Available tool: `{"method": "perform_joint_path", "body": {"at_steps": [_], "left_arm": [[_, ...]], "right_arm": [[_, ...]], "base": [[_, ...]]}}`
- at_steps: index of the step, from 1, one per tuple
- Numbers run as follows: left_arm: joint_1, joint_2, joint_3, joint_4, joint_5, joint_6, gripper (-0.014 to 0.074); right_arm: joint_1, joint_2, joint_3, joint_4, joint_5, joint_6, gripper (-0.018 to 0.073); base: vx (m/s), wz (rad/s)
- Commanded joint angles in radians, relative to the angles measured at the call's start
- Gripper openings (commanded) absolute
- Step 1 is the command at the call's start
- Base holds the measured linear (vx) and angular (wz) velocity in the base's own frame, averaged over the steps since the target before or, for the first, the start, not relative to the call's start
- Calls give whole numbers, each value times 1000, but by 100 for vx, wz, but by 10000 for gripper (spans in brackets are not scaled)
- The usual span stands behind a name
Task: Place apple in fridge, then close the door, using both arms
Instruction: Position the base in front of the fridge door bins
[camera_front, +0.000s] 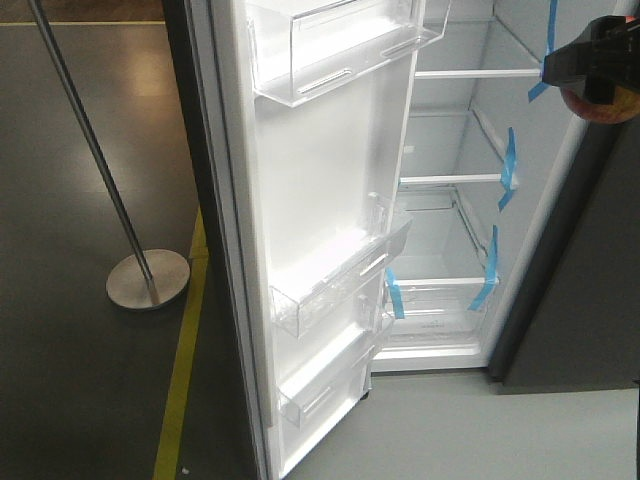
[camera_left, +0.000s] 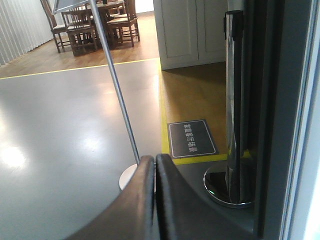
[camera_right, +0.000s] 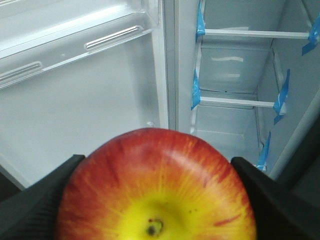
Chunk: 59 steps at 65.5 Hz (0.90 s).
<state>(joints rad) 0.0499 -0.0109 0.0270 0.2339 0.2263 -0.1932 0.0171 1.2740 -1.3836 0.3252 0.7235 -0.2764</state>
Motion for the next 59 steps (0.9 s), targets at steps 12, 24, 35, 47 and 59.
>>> {"method": "perform_joint_path", "body": {"at_steps": [12,24,35,47,59], "left_arm": [[-4,-16,15,-5,-76,-4,-8],[-4,-16,15,-5,-76,-4,-8],[-4,-16,15,-5,-76,-4,-8],[-4,-16,15,-5,-76,-4,-8],[-4,-16,15,-5,-76,-4,-8]], "right_arm": [[-6,-29,-32,13,-75,-9,141],[-6,-29,-32,13,-75,-9,141],[-6,-29,-32,13,-75,-9,141],[-6,-29,-32,13,-75,-9,141],[-6,-29,-32,13,-75,-9,141]], "base": [[8,-3],[8,-2],[8,-2],[8,-1],[7,0]]}}
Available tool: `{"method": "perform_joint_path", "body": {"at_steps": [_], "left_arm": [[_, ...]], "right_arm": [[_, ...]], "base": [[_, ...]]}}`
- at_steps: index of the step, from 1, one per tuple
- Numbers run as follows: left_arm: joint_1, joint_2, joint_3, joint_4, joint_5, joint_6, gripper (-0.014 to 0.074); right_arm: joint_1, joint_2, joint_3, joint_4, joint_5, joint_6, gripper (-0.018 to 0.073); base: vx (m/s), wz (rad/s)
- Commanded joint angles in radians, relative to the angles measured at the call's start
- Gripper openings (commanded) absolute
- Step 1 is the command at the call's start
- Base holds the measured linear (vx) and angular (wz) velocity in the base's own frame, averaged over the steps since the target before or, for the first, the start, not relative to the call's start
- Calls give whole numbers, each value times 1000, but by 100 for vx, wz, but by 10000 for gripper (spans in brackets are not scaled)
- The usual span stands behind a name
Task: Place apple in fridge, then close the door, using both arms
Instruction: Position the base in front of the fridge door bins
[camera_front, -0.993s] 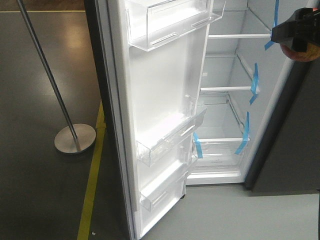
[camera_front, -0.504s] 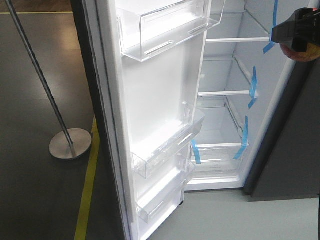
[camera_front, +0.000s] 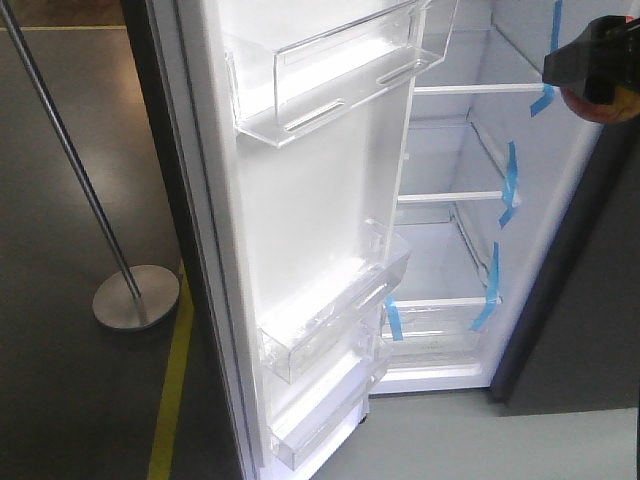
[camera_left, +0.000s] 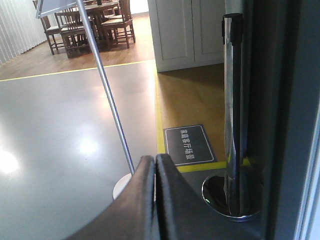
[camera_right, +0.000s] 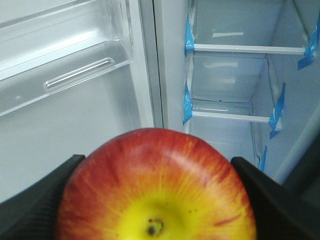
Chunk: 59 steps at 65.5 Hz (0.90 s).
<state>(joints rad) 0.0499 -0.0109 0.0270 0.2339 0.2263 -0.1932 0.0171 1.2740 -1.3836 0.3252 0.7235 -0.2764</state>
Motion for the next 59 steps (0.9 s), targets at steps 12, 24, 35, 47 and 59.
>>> {"method": "perform_joint_path", "body": {"at_steps": [12,24,35,47,59], "left_arm": [[-4,-16,15,-5,-76,-4,-8],[-4,-16,15,-5,-76,-4,-8],[-4,-16,15,-5,-76,-4,-8],[-4,-16,15,-5,-76,-4,-8],[-4,-16,15,-5,-76,-4,-8]], "right_arm": [[-6,-29,-32,13,-75,-9,141],[-6,-29,-32,13,-75,-9,141],[-6,-29,-32,13,-75,-9,141],[-6,-29,-32,13,-75,-9,141],[-6,-29,-32,13,-75,-9,141]], "base": [[6,2],[5,2],[5,2],[5,2],[5,2]]}}
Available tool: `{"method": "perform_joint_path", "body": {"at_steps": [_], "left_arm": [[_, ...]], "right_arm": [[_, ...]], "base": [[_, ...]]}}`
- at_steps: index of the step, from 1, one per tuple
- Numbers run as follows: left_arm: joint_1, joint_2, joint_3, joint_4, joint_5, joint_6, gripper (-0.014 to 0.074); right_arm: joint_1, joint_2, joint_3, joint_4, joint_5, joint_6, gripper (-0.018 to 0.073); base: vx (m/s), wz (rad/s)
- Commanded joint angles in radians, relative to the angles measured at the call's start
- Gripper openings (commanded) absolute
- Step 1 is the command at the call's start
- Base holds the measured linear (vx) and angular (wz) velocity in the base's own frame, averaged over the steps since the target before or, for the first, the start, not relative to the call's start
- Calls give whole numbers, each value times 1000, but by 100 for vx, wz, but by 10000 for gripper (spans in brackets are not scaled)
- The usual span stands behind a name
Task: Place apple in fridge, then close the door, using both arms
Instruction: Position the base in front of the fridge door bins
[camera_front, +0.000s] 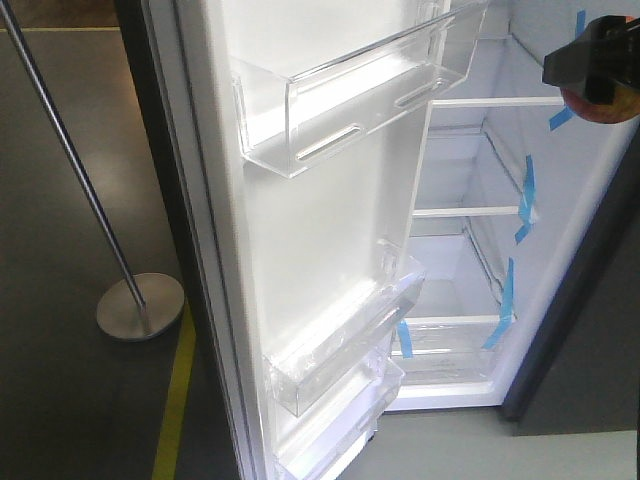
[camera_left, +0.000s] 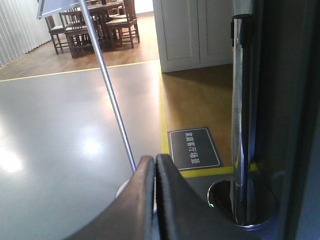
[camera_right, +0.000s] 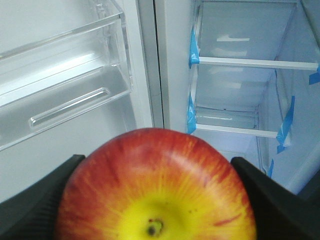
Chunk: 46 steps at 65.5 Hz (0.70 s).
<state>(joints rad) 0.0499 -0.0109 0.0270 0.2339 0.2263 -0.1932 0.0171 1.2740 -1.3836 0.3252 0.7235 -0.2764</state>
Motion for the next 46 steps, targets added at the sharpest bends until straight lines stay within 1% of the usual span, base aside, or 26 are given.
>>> {"method": "perform_joint_path", "body": {"at_steps": [1,46], "left_arm": [[-4,-16,15,-5,-76,-4,-8],[-4,-16,15,-5,-76,-4,-8]], "right_arm": [[-6,-29,-32,13,-75,-9,141],[-6,-29,-32,13,-75,-9,141]], "base": [[5,2],[4,1]]}}
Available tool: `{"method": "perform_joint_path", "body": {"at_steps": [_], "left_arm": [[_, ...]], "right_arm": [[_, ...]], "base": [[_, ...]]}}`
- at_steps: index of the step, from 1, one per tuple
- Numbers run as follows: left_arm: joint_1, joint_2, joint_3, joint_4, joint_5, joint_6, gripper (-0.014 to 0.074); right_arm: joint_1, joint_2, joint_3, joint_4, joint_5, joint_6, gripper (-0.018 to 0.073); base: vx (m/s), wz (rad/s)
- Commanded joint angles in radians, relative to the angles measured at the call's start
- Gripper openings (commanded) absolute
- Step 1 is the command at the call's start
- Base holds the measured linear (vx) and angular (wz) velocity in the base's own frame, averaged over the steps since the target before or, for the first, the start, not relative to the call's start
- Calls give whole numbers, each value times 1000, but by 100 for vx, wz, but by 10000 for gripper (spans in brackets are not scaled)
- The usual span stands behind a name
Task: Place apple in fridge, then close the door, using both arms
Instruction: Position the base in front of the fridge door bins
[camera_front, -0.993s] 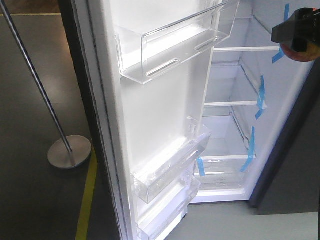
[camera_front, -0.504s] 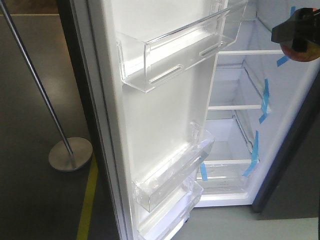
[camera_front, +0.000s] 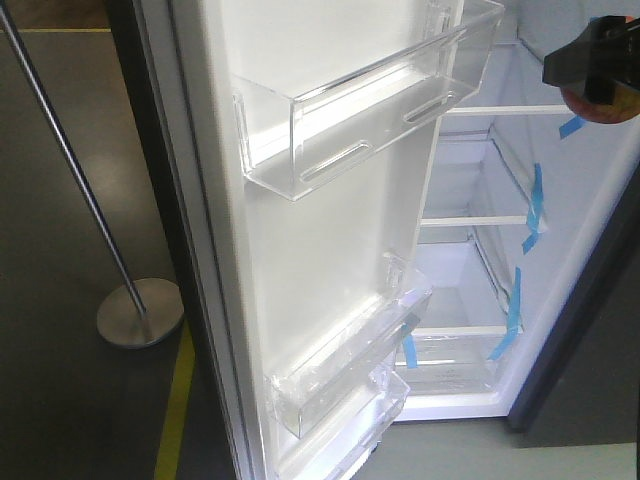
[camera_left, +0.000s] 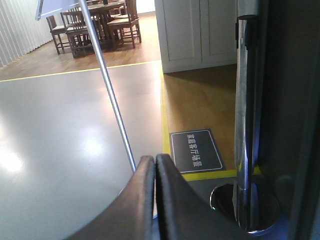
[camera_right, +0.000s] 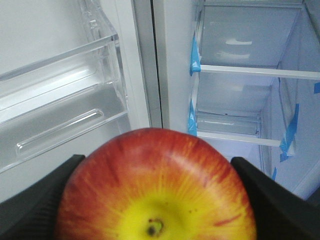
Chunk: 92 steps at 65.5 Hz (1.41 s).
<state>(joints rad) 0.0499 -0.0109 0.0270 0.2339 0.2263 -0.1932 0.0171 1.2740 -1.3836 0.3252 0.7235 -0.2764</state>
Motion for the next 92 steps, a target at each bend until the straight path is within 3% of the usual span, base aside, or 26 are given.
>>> {"method": "perform_joint_path", "body": {"at_steps": [1,92], "left_arm": [[-4,-16,15,-5,-76,-4,-8],[-4,-16,15,-5,-76,-4,-8]], "right_arm": [[-6,-29,-32,13,-75,-9,141],[-6,-29,-32,13,-75,-9,141]], "base": [[2,0],[0,0]]}}
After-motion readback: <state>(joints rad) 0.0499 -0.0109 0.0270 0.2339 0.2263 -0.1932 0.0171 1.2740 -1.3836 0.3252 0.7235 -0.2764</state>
